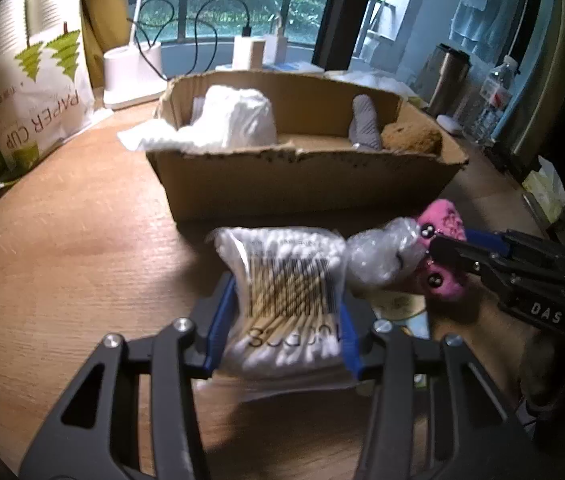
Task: Organize soft objects
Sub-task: 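Grasp the cotton swab bag with the left tool while the right tool grasps the pink plush, then carry the cotton swab bag over the box with the left tool while the right tool lifts the pink plush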
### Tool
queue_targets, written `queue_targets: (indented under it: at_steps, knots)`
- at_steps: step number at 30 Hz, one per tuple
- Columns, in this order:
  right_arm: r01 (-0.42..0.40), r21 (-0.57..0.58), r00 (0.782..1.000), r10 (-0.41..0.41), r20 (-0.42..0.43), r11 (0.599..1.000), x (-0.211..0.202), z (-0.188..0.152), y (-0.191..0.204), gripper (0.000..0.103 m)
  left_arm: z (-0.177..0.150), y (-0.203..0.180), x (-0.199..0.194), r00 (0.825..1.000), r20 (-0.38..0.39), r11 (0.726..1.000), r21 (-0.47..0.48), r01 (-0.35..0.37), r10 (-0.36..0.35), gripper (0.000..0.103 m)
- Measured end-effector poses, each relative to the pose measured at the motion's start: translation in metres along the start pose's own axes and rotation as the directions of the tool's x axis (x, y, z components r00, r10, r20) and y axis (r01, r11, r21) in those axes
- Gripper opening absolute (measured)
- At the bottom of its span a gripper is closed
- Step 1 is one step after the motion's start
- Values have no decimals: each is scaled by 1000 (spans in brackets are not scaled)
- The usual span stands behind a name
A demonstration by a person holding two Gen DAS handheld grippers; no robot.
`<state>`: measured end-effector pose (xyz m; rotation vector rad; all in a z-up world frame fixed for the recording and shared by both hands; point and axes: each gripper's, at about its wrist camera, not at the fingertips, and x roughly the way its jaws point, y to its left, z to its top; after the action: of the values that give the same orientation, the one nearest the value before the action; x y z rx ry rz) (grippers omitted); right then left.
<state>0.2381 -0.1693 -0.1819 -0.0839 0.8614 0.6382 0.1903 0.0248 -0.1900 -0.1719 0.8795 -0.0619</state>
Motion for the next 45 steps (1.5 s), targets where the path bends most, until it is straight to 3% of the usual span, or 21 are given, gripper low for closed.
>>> queue_targets:
  at_steps: [23, 32, 45]
  knots:
    - [-52, 6, 986, 51, 158, 999, -60, 28, -20, 33, 46, -28, -43, 992, 127, 999, 39, -27, 22, 47]
    - [-76, 7, 976, 73, 203, 997, -68, 46, -38, 33, 70, -45, -36, 989, 144, 997, 67, -29, 19, 47]
    - [-75, 25, 978, 69, 195, 997, -65, 60, -69, 33, 104, -65, -2, 991, 137, 998, 68, -11, 1, 47]
